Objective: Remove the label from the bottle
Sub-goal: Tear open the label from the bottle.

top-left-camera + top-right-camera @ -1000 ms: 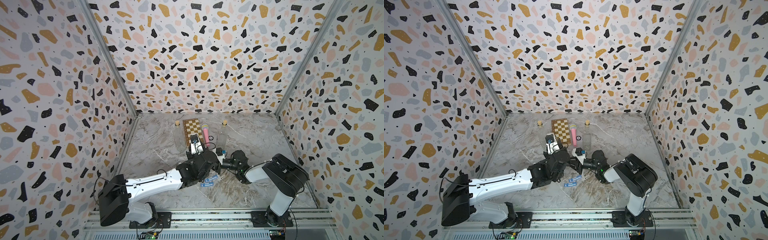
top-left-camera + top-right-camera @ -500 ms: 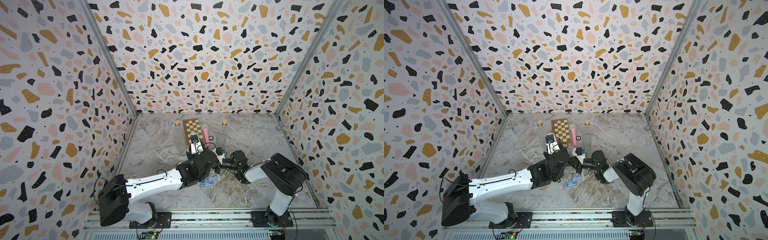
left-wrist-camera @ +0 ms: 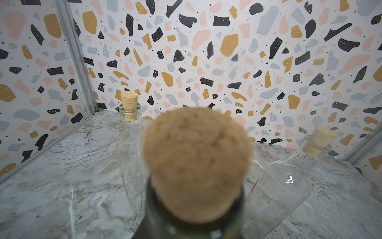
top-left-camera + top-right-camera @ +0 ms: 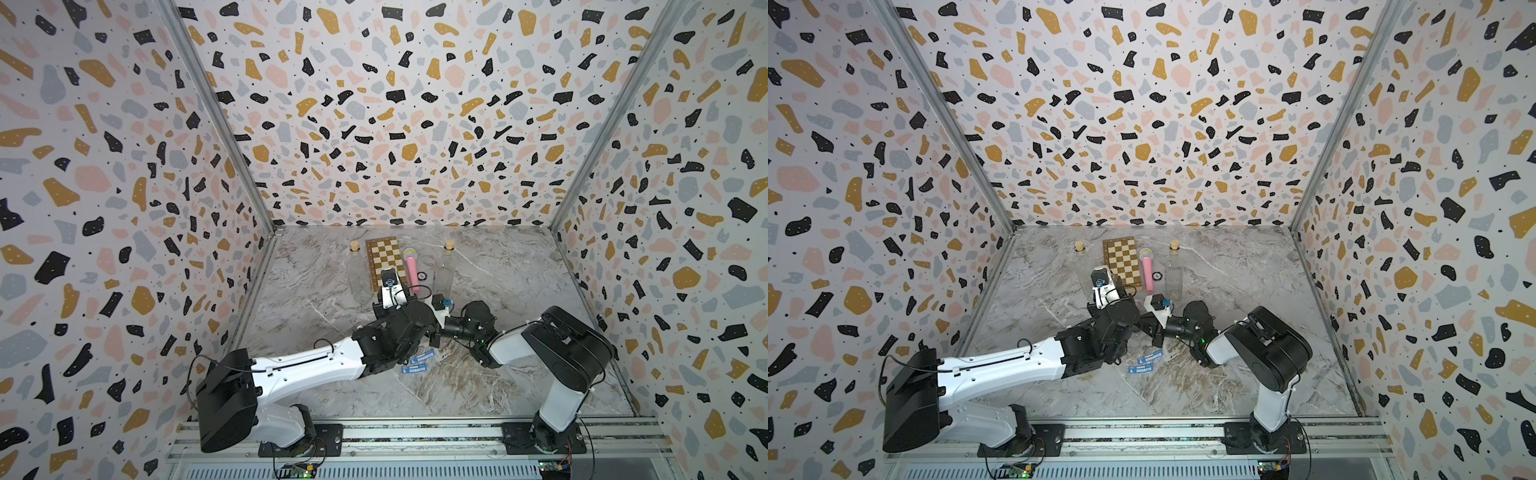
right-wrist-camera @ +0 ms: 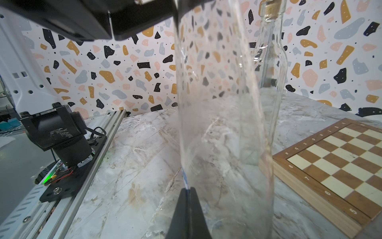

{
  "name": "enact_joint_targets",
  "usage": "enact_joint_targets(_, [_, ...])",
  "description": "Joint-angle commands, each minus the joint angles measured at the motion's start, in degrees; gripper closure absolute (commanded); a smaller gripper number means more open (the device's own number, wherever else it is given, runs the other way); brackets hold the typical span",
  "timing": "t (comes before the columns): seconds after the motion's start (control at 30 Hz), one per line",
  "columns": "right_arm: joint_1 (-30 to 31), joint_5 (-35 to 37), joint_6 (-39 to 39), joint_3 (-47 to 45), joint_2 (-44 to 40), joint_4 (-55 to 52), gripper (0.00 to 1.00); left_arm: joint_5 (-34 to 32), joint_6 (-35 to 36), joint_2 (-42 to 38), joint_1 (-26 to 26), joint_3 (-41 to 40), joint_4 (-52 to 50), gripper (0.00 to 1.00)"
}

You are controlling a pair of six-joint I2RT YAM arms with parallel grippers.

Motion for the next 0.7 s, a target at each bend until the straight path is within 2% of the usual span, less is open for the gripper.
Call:
enact_joint_targets(0.0, [0.05,-0.69,0.29,1.30,0.00,1.85,1.00,0.22,-0.07,0.52,-0.28,1.90,3.50,1.00])
enact_joint_targets(0.67, [0.00,-4.65,-1.52,-0.28,-1.17,2.40,1.00,0.62,-1.19,-0.60,-0.29,1.61,2.29,1.00])
